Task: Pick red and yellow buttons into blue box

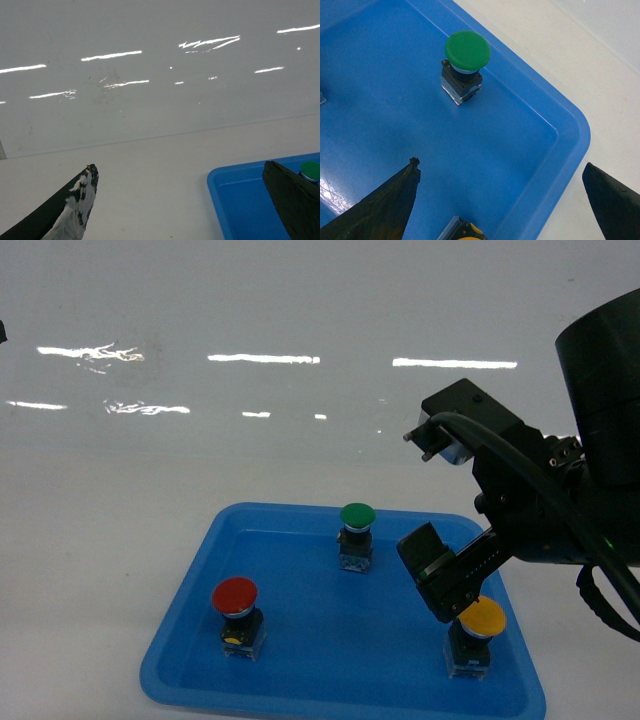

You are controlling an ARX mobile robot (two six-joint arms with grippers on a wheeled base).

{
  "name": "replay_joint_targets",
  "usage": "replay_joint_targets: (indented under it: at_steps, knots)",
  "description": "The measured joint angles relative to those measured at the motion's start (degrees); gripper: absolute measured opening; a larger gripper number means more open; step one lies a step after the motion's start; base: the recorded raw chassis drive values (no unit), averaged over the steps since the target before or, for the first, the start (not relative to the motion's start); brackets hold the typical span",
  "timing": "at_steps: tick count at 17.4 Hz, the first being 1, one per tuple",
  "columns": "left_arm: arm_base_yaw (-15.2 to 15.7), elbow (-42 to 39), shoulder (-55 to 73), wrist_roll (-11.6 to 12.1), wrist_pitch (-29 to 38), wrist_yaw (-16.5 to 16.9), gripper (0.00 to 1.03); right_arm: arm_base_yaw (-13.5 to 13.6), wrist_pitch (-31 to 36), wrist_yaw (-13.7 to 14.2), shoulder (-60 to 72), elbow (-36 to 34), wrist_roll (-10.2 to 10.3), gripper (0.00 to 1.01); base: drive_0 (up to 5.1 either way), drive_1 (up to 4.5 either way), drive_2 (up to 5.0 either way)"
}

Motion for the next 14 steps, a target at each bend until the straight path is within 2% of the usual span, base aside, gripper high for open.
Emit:
replay_joint_targets:
  at_steps: [5, 8, 14]
  knots:
    - [0.0, 0.0, 0.0, 0.0, 0.0, 0.0, 0.98, 0.0, 2.3, 1.6, 2.6, -2.3, 0.5, 0.98, 0.0, 0.00, 0.0]
    - [0.0, 0.0, 0.0, 0.0, 0.0, 0.0, 0.98, 0.3, 3.4, 2.0, 3.5, -4.4, 1.5, 0.98, 0.0, 0.00, 0.0]
    - [0.0, 0.0, 0.0, 0.0, 0.0, 0.0, 0.98, 0.3, 5.0, 2.6, 5.8, -5.7, 2.3, 0.98, 0.0, 0.00, 0.0]
